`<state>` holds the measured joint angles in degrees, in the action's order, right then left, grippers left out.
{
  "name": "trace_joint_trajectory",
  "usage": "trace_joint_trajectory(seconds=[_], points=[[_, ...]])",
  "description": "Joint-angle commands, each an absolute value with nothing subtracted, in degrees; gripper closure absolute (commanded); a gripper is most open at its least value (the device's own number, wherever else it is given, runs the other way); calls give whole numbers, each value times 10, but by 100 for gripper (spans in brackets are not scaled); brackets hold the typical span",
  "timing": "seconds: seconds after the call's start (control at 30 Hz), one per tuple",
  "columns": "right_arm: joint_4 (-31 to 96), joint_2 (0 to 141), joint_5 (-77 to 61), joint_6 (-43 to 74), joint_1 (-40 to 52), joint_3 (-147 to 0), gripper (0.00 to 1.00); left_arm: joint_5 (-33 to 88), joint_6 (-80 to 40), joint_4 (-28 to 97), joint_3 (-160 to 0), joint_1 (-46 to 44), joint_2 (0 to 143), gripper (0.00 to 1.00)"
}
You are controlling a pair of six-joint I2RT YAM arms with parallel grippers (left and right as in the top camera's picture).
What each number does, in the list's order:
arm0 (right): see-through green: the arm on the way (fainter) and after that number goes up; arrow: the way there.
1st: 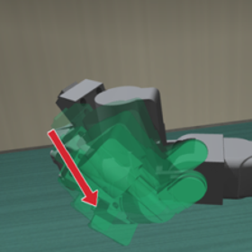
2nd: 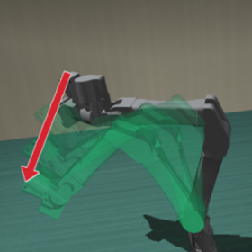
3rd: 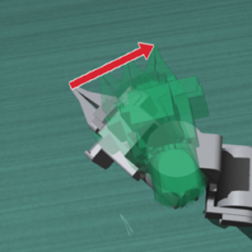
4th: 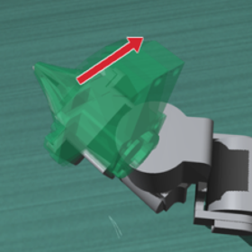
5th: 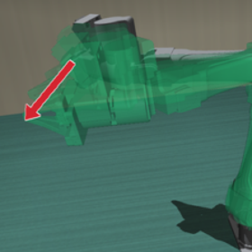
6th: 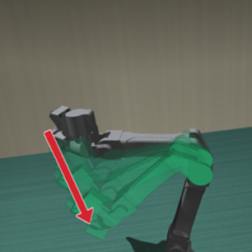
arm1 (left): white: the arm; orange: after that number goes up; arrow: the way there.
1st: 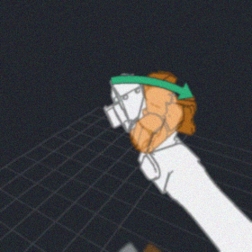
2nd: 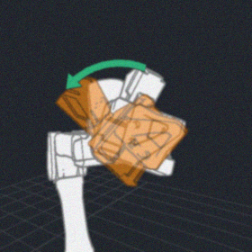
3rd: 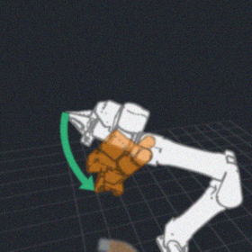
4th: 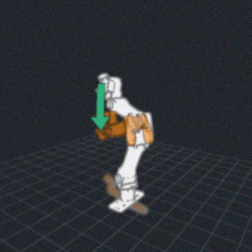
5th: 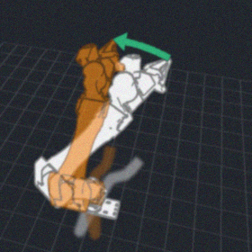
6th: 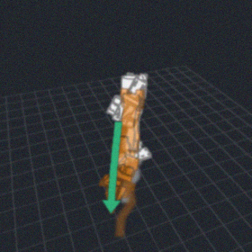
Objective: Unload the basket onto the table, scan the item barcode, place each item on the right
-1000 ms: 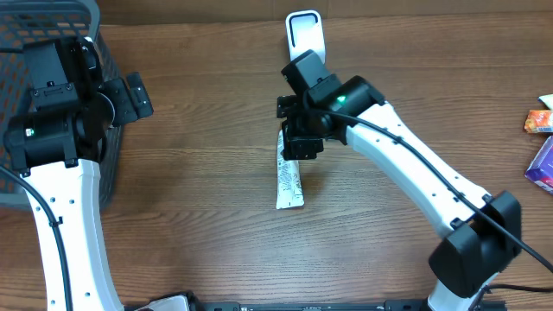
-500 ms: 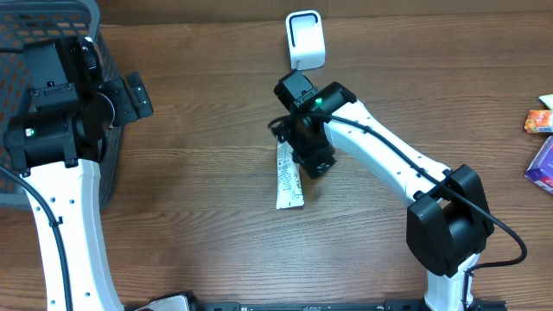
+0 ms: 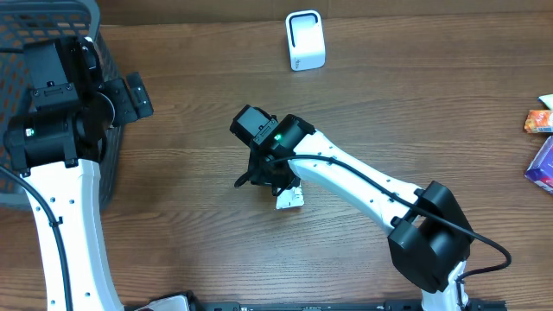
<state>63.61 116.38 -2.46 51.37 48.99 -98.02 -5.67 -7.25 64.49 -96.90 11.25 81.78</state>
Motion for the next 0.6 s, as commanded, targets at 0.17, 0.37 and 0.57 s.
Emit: trace_joint_trajectory(seconds=[0.17, 0.37, 0.57], points=[[527, 1229, -91, 456, 485, -936, 68, -62, -64, 643, -979, 112, 816, 0], [580, 1237, -10, 455, 458, -933, 67, -62, -64, 643, -979, 112, 816, 0], [612, 1237, 29, 443, 404, -933, 65, -62, -64, 643, -979, 112, 816, 0]])
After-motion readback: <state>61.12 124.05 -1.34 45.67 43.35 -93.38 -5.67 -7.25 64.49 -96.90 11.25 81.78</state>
